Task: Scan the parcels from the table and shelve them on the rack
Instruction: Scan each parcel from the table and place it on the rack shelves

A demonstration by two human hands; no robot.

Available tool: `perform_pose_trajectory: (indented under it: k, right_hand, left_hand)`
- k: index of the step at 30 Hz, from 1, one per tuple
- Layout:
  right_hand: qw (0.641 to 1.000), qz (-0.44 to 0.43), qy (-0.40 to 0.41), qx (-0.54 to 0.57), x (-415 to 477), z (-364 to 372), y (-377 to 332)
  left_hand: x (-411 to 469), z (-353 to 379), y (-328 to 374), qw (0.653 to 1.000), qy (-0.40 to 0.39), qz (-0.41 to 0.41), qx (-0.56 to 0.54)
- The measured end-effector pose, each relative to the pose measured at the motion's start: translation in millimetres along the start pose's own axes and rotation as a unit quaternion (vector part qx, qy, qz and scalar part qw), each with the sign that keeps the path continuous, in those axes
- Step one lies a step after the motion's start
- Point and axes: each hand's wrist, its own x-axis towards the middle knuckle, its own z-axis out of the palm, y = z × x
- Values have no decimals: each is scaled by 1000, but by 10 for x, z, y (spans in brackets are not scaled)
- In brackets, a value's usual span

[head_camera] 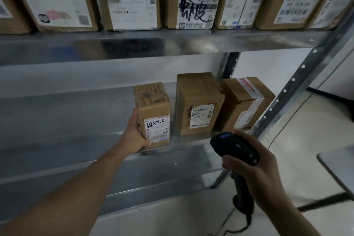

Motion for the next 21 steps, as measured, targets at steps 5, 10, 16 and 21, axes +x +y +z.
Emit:
perform_pose_trajectory:
  k: [5,10,16,21]
  right_hand:
    - [999,16,24,-13,42,80,18]
    - [1000,14,22,-12,9,108,23]
    - [998,37,42,-10,-67,82,25]
    - [998,36,45,0,-180,31,82]
  left_hand:
    - [210,139,-60,1000,1,16,-1]
    - [382,167,-84,999,-12,33,3]
    - [401,239,-75,999,-10,39,10]
    - [370,231,-96,998,-21,7,53]
